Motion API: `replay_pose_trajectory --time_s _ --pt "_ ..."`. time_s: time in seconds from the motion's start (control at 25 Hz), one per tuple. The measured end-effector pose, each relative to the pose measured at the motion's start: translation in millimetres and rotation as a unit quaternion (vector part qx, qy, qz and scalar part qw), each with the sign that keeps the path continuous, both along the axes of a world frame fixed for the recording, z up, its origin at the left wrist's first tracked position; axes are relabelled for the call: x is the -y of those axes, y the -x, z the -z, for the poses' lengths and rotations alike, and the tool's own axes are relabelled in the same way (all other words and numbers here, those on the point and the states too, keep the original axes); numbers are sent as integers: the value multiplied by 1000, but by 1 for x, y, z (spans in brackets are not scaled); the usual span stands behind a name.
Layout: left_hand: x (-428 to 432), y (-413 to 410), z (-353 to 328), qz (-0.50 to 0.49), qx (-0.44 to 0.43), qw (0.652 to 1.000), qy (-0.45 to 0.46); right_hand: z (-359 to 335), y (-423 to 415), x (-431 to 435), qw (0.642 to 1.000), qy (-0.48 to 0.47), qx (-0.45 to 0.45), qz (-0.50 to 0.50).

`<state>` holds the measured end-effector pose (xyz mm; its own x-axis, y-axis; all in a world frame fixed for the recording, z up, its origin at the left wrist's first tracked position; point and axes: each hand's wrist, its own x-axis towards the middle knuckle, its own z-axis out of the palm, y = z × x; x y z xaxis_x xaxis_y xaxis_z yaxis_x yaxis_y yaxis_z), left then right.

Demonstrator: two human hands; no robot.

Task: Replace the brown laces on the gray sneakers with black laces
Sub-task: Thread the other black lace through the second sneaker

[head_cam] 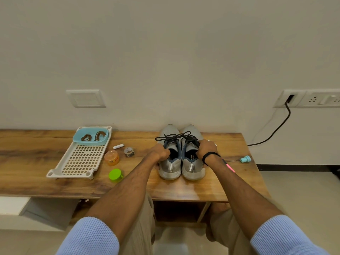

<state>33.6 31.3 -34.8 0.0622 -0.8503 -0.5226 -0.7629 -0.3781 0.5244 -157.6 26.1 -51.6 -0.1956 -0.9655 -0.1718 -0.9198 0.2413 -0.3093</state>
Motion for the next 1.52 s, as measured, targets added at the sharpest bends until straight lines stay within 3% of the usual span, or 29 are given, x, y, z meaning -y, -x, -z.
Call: replay_pose_trajectory --time_s 0.28,0.52,0.68,0.8,0.88,1.0,1.12,1.28,1.52 --pt "19 4 7 0 24 996 89 1 -2 13 998 40 18 34" --pt "17 4 1 3 23 998 60 -3 -3 9 999 28 21 35" --pt "8 9 -17 -60 -13 997 41 -24 -4 -1 998 -15 62 25" --pt "-13 21 -34 -76 69 973 206 -46 19 -17 989 -6 144 43" --pt "-33 41 -40 -40 18 929 366 -56 53 -29 977 23 192 90" --pt "-50 86 -40 80 -32 893 443 -53 100 -48 978 2 161 131" --pt "-26 133 -30 209 15 875 436 -33 109 -61 991 -71 63 93" --pt "24 190 -14 350 181 850 351 6 99 -54 992 -105 -68 -29" --pt "59 224 24 409 316 814 264 24 143 -36 992 14 -64 108"
